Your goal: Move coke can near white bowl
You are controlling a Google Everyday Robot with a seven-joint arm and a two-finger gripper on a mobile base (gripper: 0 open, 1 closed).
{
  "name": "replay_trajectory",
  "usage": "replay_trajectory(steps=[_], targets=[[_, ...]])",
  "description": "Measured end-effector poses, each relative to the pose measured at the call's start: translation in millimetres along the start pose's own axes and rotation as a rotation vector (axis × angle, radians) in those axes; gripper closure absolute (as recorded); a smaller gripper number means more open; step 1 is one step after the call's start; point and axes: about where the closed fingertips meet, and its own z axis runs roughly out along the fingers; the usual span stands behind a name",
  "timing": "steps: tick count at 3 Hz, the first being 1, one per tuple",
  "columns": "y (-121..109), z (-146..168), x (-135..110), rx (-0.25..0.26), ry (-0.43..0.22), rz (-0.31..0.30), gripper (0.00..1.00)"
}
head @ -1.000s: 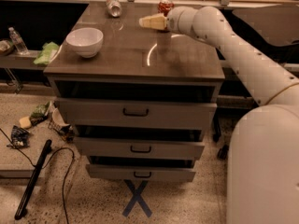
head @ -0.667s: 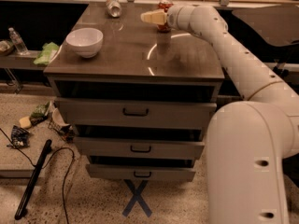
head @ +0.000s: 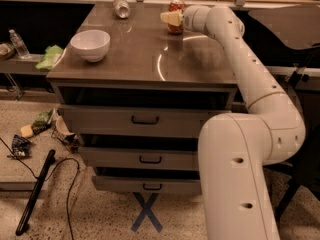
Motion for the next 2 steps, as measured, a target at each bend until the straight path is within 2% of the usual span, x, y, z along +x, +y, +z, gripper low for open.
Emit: replay_trajectory(steps=[1, 2], targets=[[5.5, 8.2, 3.4, -0.044, 0.002, -0.007, 0.49], [18.1, -0.2, -2.6, -0.116, 0.008, -0.031, 0.72]])
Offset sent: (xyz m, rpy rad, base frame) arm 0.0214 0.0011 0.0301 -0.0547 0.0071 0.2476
